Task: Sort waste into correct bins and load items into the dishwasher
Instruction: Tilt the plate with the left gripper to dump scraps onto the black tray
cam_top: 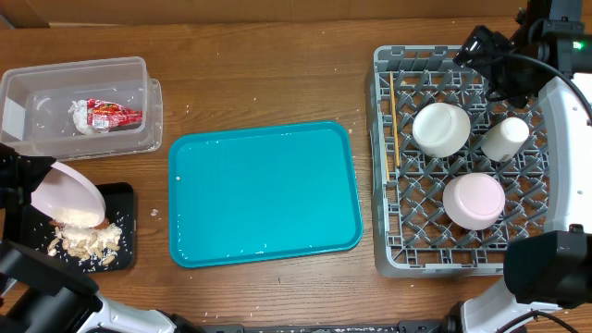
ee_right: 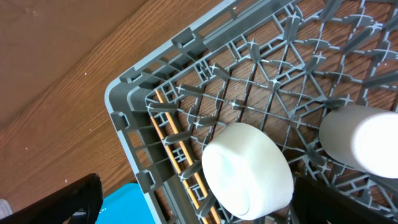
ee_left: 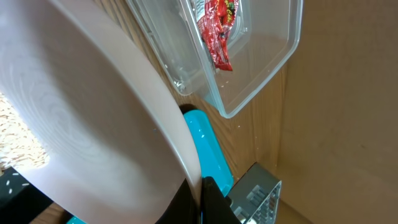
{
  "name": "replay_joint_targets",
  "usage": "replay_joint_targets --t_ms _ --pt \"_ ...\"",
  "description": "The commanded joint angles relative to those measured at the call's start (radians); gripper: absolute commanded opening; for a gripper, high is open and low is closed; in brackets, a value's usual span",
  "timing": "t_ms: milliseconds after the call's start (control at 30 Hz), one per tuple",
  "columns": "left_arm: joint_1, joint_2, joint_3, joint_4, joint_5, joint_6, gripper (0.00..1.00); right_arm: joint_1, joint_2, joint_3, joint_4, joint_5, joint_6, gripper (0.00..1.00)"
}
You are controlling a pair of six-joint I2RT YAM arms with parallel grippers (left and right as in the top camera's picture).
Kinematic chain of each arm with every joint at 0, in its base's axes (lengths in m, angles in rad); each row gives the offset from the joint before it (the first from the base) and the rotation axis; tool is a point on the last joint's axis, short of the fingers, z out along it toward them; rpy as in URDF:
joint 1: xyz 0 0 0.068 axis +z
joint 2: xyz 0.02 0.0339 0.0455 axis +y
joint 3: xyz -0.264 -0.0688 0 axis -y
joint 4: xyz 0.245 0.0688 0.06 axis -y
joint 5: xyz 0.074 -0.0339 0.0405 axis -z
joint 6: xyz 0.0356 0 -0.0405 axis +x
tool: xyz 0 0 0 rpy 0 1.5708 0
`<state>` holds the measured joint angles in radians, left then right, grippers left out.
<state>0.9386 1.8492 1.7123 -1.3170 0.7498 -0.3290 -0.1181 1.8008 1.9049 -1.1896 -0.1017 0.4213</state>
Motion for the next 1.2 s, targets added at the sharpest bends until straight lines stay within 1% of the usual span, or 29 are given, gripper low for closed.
replay_joint_targets --t_ms 0,100,200,233,600,667,733,800,833,933,1033,1100,1167 --pt "0.009 -0.045 -0.002 -0.006 0.066 0.028 0.04 -0.001 -0.005 0.003 0.006 -0.005 0.002 1.00" --pt "0.013 -0.045 -0.002 0.009 0.073 0.026 0.04 -0.001 -0.005 0.003 0.006 -0.005 0.002 1.00" --pt "0.017 -0.045 -0.002 -0.007 0.153 0.049 0.04 -0.001 -0.005 0.003 0.006 -0.005 0.002 1.00" --pt "0.019 -0.045 -0.002 -0.005 0.158 0.049 0.04 -0.001 -0.005 0.003 0.006 -0.005 0.002 1.00" --pt "0.019 -0.045 -0.002 -0.028 0.131 0.055 0.04 -0.001 -0.005 0.003 0.006 -0.005 0.002 1.00" --pt "0.019 -0.045 -0.002 -0.055 0.161 0.059 0.04 -0.001 -0.005 0.003 0.006 -0.005 0.002 1.00" --pt "0.019 -0.045 -0.002 -0.050 0.198 0.096 0.04 -0.001 -0.005 0.003 0.006 -0.005 0.002 1.00" --pt "0.021 -0.045 -0.002 -0.019 0.166 0.094 0.04 -0.001 -0.005 0.003 0.006 -0.005 0.002 1.00" --pt "0.023 -0.045 -0.002 -0.027 0.161 0.079 0.04 -0.001 -0.005 0.003 0.006 -0.005 0.002 1.00" --pt "0.024 -0.045 -0.002 -0.056 0.198 0.109 0.04 -0.001 -0.005 0.003 0.006 -0.005 0.002 1.00" --pt "0.026 -0.045 -0.002 -0.018 0.150 0.094 0.04 -0.001 -0.005 0.003 0.006 -0.005 0.002 1.00" --pt "0.030 -0.045 -0.002 -0.055 0.164 0.084 0.04 -0.001 -0.005 0.003 0.006 -0.005 0.002 1.00" --pt "0.032 -0.045 -0.002 -0.061 0.174 0.101 0.04 -0.001 -0.005 0.003 0.006 -0.005 0.002 1.00"
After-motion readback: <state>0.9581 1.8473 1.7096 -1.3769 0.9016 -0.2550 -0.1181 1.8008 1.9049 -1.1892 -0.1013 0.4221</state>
